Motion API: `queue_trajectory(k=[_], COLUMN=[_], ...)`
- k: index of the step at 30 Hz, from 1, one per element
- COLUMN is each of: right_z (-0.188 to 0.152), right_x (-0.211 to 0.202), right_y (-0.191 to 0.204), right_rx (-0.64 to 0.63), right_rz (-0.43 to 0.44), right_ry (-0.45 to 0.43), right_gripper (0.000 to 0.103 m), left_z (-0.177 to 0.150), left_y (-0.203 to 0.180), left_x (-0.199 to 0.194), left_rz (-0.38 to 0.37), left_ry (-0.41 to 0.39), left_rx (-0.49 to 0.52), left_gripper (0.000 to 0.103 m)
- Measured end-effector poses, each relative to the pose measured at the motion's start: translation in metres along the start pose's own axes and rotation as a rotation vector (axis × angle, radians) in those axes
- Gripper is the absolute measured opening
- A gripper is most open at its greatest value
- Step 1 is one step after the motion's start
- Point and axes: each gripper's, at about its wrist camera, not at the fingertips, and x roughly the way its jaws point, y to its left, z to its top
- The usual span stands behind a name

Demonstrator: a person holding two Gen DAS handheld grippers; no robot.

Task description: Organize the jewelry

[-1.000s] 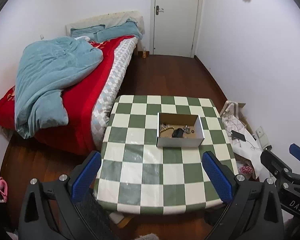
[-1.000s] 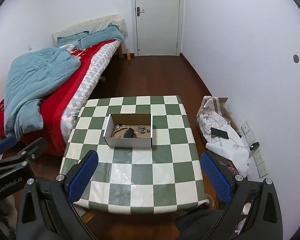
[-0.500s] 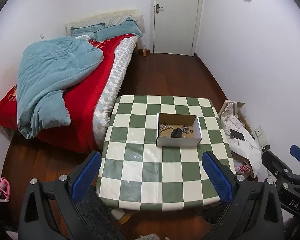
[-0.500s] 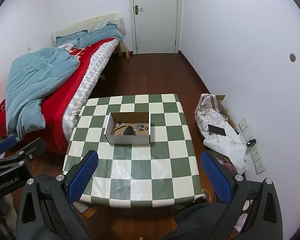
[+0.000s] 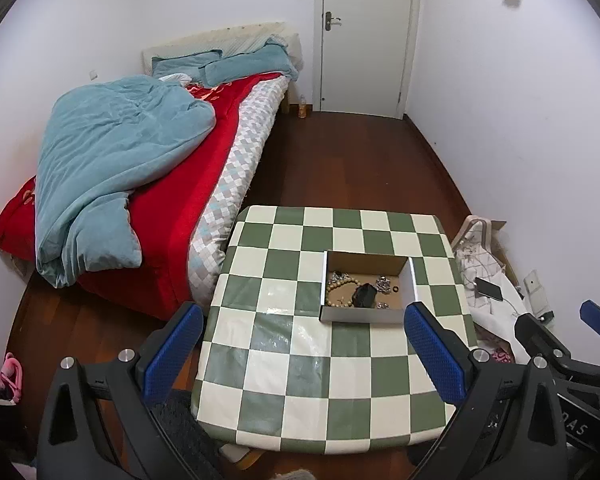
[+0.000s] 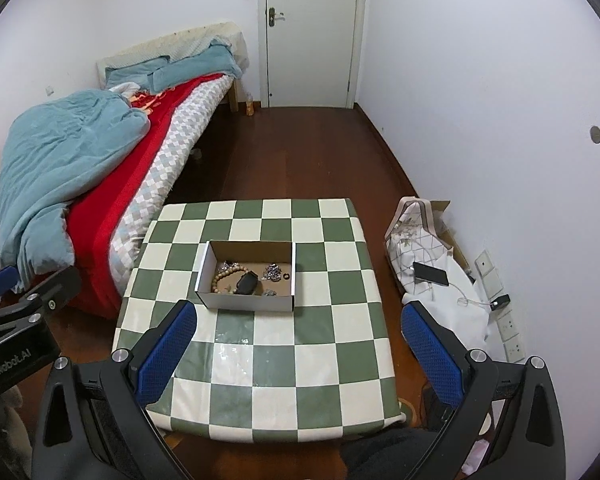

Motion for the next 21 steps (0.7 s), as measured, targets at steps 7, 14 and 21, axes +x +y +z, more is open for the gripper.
queue_trajectory(k=[7,14,21], right_z=[0.013,0.019,0.019], right_x=[0.039,0.06,0.074], right_y=[0.0,0.003,0.009], right_rx=[-0.012,-0.032,-0.051], right_rz=[-0.021,-0.046,-0.058], right_ry=[0.055,0.079,0.104], right_gripper=[0.103,0.103,0.103], left_z=[0.009,0.01,0.009], left_y=[-0.002,-0.004,-0.006], left_x=[0.03,0.053,0.06], left_rz=[0.023,0.034,0.033], left_ry=[0.036,0.077,0.093], left_rx=[0.008,0.007,0.012], left_gripper=[0.103,0.103,0.103])
